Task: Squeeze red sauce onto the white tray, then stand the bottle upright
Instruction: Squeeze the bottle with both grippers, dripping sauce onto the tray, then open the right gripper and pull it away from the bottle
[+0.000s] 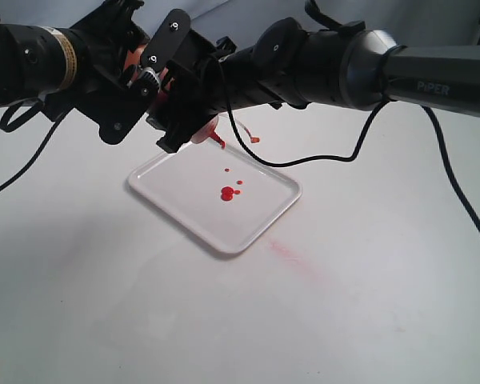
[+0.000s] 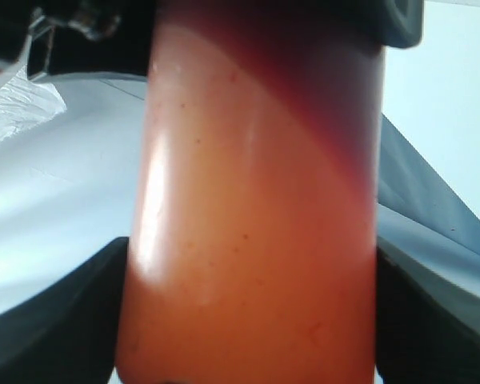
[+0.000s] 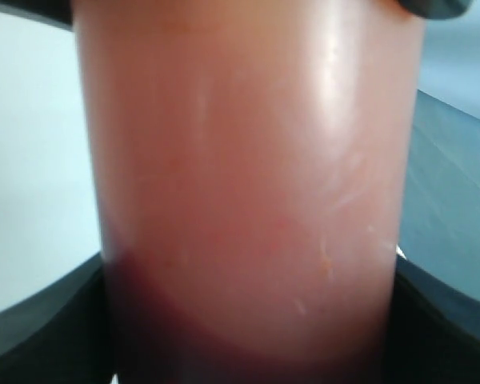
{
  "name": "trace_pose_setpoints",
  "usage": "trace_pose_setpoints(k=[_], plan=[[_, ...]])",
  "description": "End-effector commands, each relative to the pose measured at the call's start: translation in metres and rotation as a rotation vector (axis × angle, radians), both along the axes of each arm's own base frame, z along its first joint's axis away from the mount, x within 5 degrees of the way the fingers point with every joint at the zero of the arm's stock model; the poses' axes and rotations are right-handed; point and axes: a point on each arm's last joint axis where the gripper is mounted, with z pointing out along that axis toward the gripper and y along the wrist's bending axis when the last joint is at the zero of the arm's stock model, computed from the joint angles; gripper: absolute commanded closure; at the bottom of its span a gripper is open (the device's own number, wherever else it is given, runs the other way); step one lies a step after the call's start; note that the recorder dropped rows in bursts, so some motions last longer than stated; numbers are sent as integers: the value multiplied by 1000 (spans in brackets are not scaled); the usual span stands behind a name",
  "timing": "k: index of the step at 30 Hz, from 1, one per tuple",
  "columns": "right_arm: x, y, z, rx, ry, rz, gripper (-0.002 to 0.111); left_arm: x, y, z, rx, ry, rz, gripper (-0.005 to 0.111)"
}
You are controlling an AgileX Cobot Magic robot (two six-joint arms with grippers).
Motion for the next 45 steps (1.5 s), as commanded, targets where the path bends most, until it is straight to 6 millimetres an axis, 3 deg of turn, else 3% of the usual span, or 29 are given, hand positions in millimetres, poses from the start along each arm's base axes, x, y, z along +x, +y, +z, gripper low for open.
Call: trace_pose_setpoints(k=[1,4,6,9,10,24,33,45], plan=[[-4,1,4,-8,0,26,98,-2,1,12,-55,-19,10,107],[-4,1,4,-8,0,26,75,-2,1,12,-55,-19,10,107],[-4,1,4,-13,-6,30,51,-2,1,12,-56,-19,8,107],[-2,1,5,-9,-25,15,6,-2,1,12,-56,-19,8,107],[-2,1,5,-9,-26,14,3,-2,1,12,-56,-19,8,107],[-4,1,6,27,24,-1,3,-2,1,12,-55,-19,9,107],[-11,-2,23,37,41,3,3,-2,1,11,-66,-15,17,107],[-11,-7,23,11,76,-21,3,-3,2,10,-166,30,78,107]])
